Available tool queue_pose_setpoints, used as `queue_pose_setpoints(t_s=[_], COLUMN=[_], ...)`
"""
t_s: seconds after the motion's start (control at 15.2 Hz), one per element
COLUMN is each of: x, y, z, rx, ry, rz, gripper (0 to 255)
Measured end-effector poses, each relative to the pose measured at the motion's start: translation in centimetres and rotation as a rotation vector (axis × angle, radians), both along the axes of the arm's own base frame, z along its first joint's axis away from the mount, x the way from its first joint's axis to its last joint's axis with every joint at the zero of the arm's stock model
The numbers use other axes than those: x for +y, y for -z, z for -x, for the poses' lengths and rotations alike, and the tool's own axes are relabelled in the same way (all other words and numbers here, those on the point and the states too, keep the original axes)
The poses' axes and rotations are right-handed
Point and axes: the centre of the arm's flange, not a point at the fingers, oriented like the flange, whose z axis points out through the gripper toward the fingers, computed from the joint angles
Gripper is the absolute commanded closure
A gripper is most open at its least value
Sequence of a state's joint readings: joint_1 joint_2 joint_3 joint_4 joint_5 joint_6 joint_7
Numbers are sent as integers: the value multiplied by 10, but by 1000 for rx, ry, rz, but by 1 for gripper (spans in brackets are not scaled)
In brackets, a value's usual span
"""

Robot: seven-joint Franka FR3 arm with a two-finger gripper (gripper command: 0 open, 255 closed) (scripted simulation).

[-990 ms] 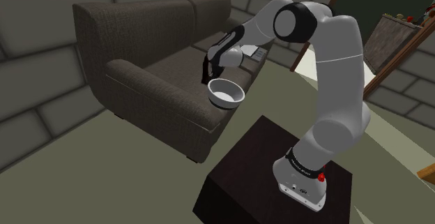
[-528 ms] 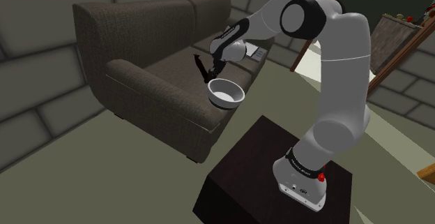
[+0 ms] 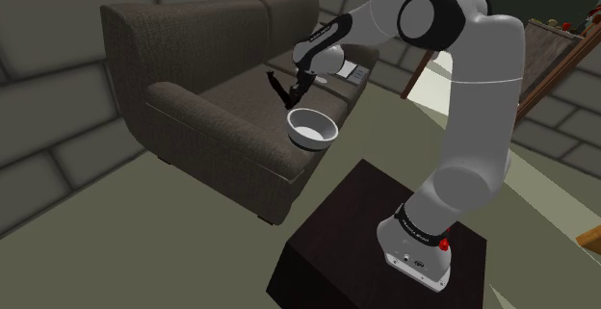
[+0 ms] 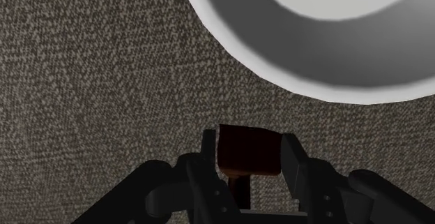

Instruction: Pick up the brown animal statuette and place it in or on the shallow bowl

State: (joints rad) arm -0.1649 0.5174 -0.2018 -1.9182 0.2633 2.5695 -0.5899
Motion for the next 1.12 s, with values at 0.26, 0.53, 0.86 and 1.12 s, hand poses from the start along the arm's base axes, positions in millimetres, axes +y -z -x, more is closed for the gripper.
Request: queue_pose_setpoints(t_s=[0.26,0.53,0.86,1.12], x=[1,0,0,-6], y=[-22,-42,-67,-52], z=[1,2,0,33], rx=[0,0,0,1], ry=[0,0,0,0], rz=[0,0,0,-1], gripper=[255,255,255,255])
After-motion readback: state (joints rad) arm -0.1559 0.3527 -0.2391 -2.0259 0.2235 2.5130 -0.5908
